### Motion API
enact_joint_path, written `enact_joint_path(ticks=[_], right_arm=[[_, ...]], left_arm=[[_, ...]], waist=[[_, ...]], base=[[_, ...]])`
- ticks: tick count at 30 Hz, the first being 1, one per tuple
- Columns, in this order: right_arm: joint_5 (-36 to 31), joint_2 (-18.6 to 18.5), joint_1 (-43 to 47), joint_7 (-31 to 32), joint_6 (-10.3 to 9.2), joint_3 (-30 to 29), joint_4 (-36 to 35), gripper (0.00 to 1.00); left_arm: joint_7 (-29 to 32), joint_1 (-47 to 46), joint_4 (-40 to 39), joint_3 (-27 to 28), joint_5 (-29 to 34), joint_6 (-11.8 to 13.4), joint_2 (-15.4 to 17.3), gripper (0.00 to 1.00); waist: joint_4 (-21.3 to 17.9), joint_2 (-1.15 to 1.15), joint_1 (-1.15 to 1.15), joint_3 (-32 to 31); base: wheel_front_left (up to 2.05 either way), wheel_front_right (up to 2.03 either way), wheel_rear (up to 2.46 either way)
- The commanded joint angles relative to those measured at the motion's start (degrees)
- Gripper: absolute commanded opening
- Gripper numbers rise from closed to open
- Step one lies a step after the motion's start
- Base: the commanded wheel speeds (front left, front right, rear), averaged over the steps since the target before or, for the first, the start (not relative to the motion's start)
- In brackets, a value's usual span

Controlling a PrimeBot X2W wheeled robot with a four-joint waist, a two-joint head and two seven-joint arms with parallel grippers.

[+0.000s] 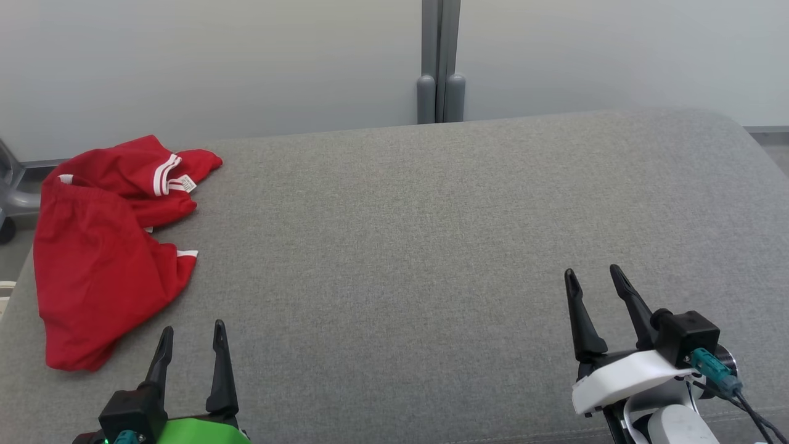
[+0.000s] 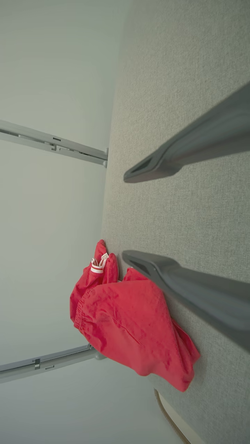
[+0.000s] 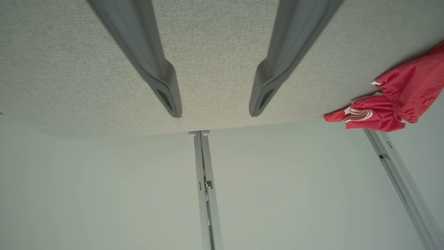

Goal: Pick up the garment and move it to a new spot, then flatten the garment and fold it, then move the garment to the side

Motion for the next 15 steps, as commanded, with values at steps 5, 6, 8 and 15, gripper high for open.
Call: enact_joint_path(ticks=[5, 6, 8, 15], right_arm=[[-2.33, -0.36, -0.99, -0.03, 0.02, 0.55, 1.55, 1.0], [-2.73, -0.36, -1.12, 0.12, 0.02, 0.67, 1.9, 1.0], [-3.34, -0.36, -1.33, 0.08, 0.02, 0.88, 2.48, 1.0], [-5.42, -0.38, -2.29, -0.87, 0.02, 1.08, 4.29, 1.0]], left_arm=[[-0.76, 0.81, -0.49, -0.28, 2.37, 0.57, 0.61, 1.0], [-0.76, 0.81, -0.5, -0.35, 2.66, 0.65, 0.59, 1.0], [-1.03, 0.95, -0.6, -0.48, 3.39, 0.83, 0.55, 1.0], [-1.17, 1.59, -1.15, -0.88, 5.65, 1.57, 0.73, 1.0]], waist=[[0.01, 0.0, 0.0, -0.08], [0.01, 0.0, 0.0, -0.09], [-0.02, 0.0, 0.0, -0.12], [-0.08, 0.0, 0.0, -0.17]], base=[[0.0, 0.0, 0.0], [0.0, 0.0, 0.0], [0.0, 0.0, 0.0], [0.0, 0.0, 0.0]])
